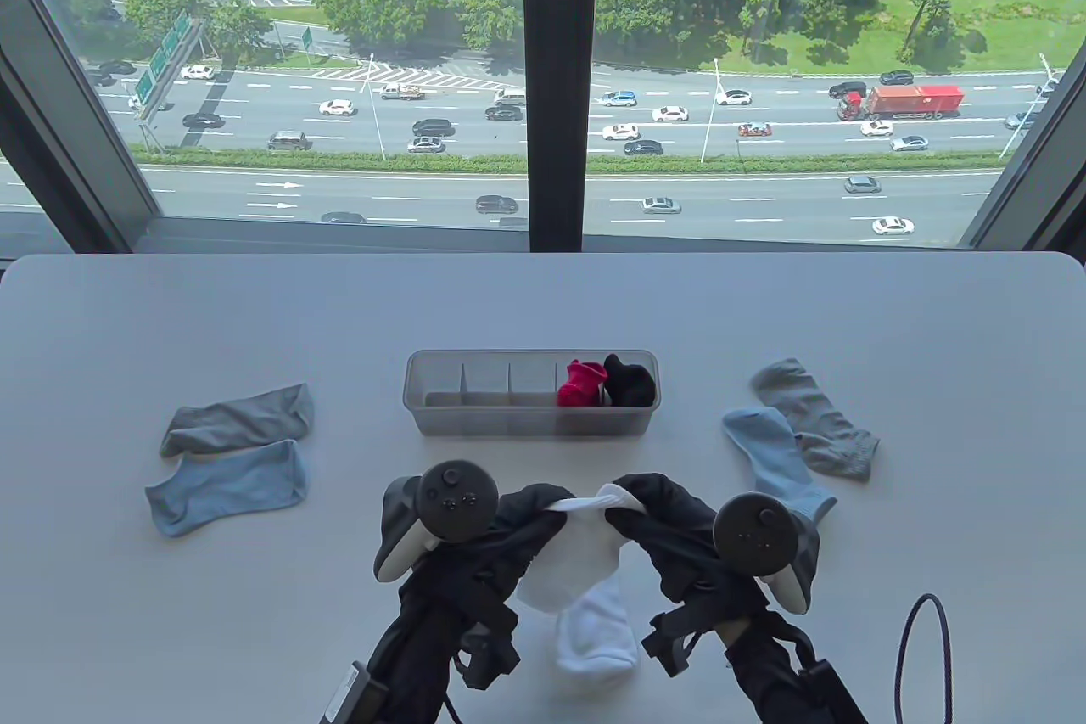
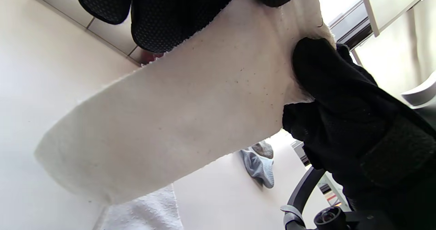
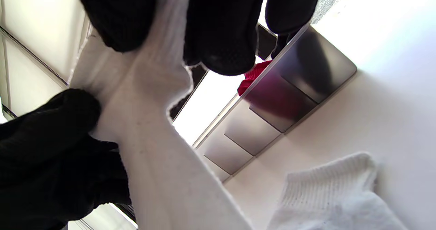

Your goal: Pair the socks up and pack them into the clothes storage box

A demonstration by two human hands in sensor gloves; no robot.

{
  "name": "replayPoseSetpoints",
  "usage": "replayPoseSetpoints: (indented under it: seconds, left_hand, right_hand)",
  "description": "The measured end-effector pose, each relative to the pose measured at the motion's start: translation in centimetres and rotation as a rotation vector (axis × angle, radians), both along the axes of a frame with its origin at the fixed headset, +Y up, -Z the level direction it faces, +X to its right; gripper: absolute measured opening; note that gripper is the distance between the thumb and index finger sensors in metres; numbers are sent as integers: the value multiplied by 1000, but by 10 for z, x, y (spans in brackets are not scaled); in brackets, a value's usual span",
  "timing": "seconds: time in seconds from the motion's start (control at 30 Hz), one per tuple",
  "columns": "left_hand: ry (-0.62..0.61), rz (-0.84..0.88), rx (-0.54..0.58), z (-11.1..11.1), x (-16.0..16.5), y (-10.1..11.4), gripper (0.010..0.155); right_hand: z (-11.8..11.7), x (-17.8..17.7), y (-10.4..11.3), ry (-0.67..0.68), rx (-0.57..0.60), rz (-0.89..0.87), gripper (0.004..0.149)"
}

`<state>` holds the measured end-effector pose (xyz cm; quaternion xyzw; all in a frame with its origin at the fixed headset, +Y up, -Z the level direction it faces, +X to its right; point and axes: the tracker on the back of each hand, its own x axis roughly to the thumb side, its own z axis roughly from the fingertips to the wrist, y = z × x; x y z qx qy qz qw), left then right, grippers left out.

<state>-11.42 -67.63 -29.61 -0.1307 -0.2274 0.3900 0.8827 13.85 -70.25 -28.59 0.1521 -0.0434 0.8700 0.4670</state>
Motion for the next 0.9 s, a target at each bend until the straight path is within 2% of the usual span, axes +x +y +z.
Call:
replayPoseSetpoints:
  seconds: [0.07,0.1,0.13,0.2,0.23,0.27,0.3,0.33,0.37,0.43,0.47,0.53,0.67,0.8,0.83,0.9]
  left_hand:
    - [-70,75,-42,1,4,0,55]
    - [-50,115,-46,3,7,0,50]
    - [37,134,14,5,10,0,40]
    - [110,71,114,6,11,4,38]
    - [110,52,121,7,11,6,38]
    - [84,49,141,9,12,7,39]
    - [57,64,144,10,13,8,38]
    - [20,63,138,10,15,9,38]
    - [2,58,133,11,17,10,38]
    - [63,49,158,11,18,11,38]
    - [76,42,150,11,17,10,39]
    - [96,48,139,9,15,8,40]
    - [90,167,138,10,12,14,41]
    - [128,259,85,10,7,9,39]
    - [130,259,80,9,7,7,39]
    - [72,249,19,8,8,7,38]
  right_hand:
    - [2,-4,2,23,18,8,39]
    - [2,-6,2,51,17,10,39]
    - [3,-9,2,73,8,7,39]
    - [3,-10,0,47,1,18,45]
    - [1,-9,-1,74,-6,32,61]
    - [-3,-9,-3,187,-57,68,84]
    - [-6,-7,-6,301,-129,85,98]
    - [-7,-6,-8,357,-174,67,102]
    - [-9,-4,-12,378,-208,-8,95]
    - [-11,0,-13,343,-223,-159,55]
    - [-10,2,-12,323,-221,-186,45]
    - [-12,9,-5,268,-184,-250,42]
    - [-7,13,13,250,-91,-235,43]
    - [-6,21,15,168,-77,-233,42]
    - [-6,22,15,167,-83,-235,42]
    - [-7,23,18,252,-123,-240,45]
